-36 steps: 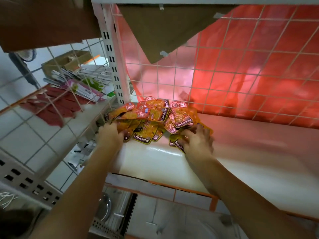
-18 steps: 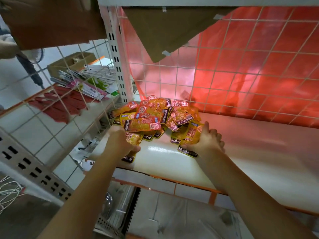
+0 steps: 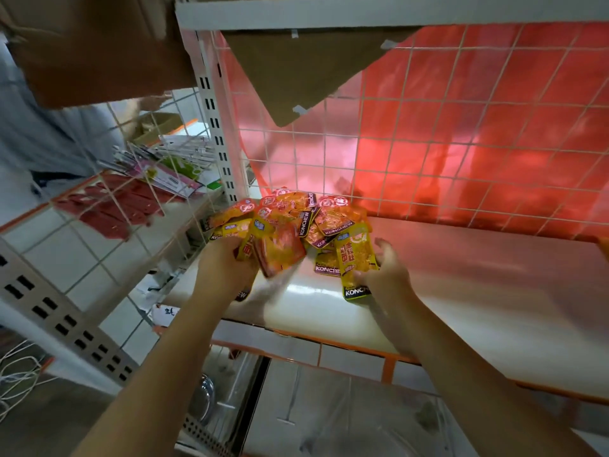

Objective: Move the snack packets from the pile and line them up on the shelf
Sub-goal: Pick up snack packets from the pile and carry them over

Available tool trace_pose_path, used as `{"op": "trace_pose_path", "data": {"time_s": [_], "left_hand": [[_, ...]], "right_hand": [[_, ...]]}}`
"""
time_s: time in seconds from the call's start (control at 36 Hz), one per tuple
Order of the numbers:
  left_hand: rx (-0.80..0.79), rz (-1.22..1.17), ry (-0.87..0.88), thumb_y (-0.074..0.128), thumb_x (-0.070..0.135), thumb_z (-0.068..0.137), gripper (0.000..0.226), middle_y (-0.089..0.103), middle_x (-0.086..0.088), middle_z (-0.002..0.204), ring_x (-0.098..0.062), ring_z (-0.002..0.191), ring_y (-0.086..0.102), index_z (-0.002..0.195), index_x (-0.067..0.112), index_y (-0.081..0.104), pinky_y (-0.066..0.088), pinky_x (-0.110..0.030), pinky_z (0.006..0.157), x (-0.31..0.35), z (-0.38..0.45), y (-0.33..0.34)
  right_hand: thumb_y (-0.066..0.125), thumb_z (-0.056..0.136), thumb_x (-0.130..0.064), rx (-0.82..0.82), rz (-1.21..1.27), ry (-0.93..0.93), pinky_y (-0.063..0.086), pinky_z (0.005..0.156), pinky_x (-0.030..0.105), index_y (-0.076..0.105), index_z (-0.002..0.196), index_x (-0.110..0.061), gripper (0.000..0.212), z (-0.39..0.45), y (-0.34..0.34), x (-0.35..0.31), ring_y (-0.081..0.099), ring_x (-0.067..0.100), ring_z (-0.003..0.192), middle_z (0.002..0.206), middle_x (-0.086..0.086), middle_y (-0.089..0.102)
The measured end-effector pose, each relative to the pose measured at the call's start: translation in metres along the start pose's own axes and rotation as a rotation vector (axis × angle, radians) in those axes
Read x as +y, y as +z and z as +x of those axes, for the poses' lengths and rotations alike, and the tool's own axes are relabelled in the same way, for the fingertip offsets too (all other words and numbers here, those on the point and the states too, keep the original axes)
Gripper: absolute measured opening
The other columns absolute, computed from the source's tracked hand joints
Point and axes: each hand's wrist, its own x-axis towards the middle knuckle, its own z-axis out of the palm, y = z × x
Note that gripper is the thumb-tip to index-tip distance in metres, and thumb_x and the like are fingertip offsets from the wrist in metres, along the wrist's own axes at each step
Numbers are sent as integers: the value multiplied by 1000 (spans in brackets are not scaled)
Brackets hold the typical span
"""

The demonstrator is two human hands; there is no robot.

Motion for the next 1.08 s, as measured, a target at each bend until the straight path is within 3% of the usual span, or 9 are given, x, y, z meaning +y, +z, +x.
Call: {"op": "trace_pose_path", "data": {"time_s": [0.08, 0.25, 0.33, 0.42, 0.56, 0.64, 0.78, 0.94, 1.08], "left_hand": [[10, -119, -33, 66, 4, 79, 41, 37, -3, 45, -17, 46, 32, 49, 13, 40, 25, -27, 51, 9, -2, 0], [-2, -448, -38, 65, 20, 67, 28, 55, -26, 67, -24, 63, 50, 75, -6, 62, 46, -41, 65, 28, -2, 6], [-30, -547, -14, 63, 23, 65, 14, 66, -24, 83, -31, 76, 62, 76, 17, 69, 51, -56, 77, 39, -4, 13], [-54, -619, 21, 65, 19, 72, 18, 69, -12, 89, -35, 87, 65, 89, 25, 68, 51, -59, 81, 55, -8, 25], [-113, -735, 33, 63, 3, 83, 20, 68, -8, 89, -27, 85, 62, 97, 16, 65, 51, -52, 82, 89, -23, 59], [-175, -804, 22, 56, -6, 86, 23, 68, -7, 87, -27, 83, 63, 101, 11, 63, 54, -42, 77, 117, -35, 82], [-273, -884, 12, 54, -10, 85, 32, 68, 12, 66, -5, 64, 61, 87, 21, 63, 51, -25, 63, 166, -66, 125], [-417, -963, -89, 58, 8, 59, 30, 62, -10, 80, -27, 80, 58, 88, 11, 63, 49, -45, 77, 228, -108, 176], [-446, -988, -115, 55, 7, 54, 33, 63, -8, 76, -28, 74, 59, 86, 11, 62, 50, -38, 70, 272, -134, 215]], "right_hand": [[63, 55, -16, -20, 96, 34, 54, 78, 54, 56, 90, -38, 42, 9, -2, 13, 66, 29, 90, 98, 3, 68], [60, 79, 6, -16, 168, 8, 54, 75, 56, 54, 90, -25, 33, 5, -19, 10, 66, 32, 87, 93, 7, 65], [56, 82, 7, -41, 222, 18, 57, 62, 52, 54, 91, -25, 33, 2, -30, 9, 67, 33, 81, 93, 9, 65], [55, 81, 10, -59, 209, -50, 53, 54, 22, 53, 96, -18, 32, 0, -48, 7, 64, 20, 70, 90, 10, 64], [56, 79, 13, -24, 196, -88, 45, 50, 12, 52, 103, -13, 36, -3, -91, 9, 60, 13, 70, 85, 3, 63], [57, 78, 10, 15, 257, -58, 48, 59, 21, 53, 106, -11, 35, -6, -122, 17, 61, 16, 74, 93, 8, 63], [59, 81, 0, 89, 293, -23, 50, 69, 31, 55, 108, -5, 28, -12, -179, 34, 63, 21, 75, 98, 15, 64], [56, 87, -1, 195, 279, -33, 46, 63, 27, 52, 101, -10, 17, -17, -252, 52, 59, 20, 77, 92, 11, 60], [62, 84, -3, 258, 290, -56, 48, 77, 32, 55, 93, -21, 21, -23, -309, 65, 61, 19, 84, 89, 3, 63]]}}
